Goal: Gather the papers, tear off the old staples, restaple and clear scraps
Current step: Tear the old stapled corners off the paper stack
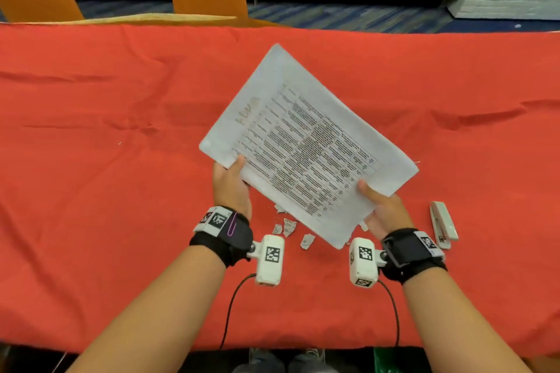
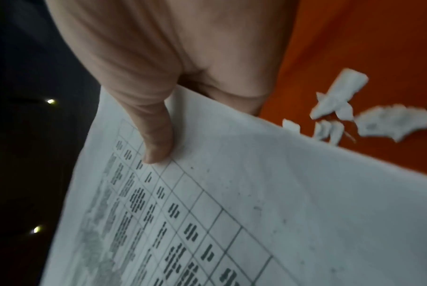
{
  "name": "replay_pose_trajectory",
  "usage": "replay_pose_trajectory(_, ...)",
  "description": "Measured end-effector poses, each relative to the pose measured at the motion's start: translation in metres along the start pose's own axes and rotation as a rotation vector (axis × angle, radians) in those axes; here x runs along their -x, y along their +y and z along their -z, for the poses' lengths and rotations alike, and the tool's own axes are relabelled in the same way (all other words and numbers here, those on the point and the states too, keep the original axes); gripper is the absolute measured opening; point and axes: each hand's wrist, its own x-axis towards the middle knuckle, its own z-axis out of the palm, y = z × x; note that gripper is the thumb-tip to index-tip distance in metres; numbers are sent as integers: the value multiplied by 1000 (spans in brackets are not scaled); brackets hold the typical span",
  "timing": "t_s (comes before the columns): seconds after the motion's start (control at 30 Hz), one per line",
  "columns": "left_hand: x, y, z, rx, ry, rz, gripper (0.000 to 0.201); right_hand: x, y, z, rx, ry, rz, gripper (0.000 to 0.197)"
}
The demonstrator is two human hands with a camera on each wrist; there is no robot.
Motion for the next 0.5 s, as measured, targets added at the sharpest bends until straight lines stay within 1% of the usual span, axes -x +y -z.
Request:
replay_pose_trajectory(0.03, -4, 0, 10, -24, 18, 15, 27, -1, -5, 7, 51, 50, 18, 46)
replay_pose_trajectory(0.1, -14, 0, 30, -151, 19, 42, 24, -3, -13, 20, 159, 121, 75, 43)
replay_pose_trajectory(0.17, -21, 0, 45, -358, -63, 70, 29, -3, -18, 29, 265, 154, 109, 34)
replay_pose_trajectory(0.23, -27, -3, 51, -550, -182, 127, 38, -3, -21, 33, 355, 166, 124, 27)
replay_pose_trajectory(0.3, -31, -7, 53, -653, -250, 156, 42, -6, -19, 35, 453, 149, 117, 22)
replay_pose_trajectory(0.4, -34, -12, 48, -696, -215, 58, 34, -10, -10, 35, 593, 118, 110, 18)
replay_pose_trajectory(0.5, -31, -18, 51, -704, -168, -1, 28, -8, -1, 36, 624, 115, 138, 18)
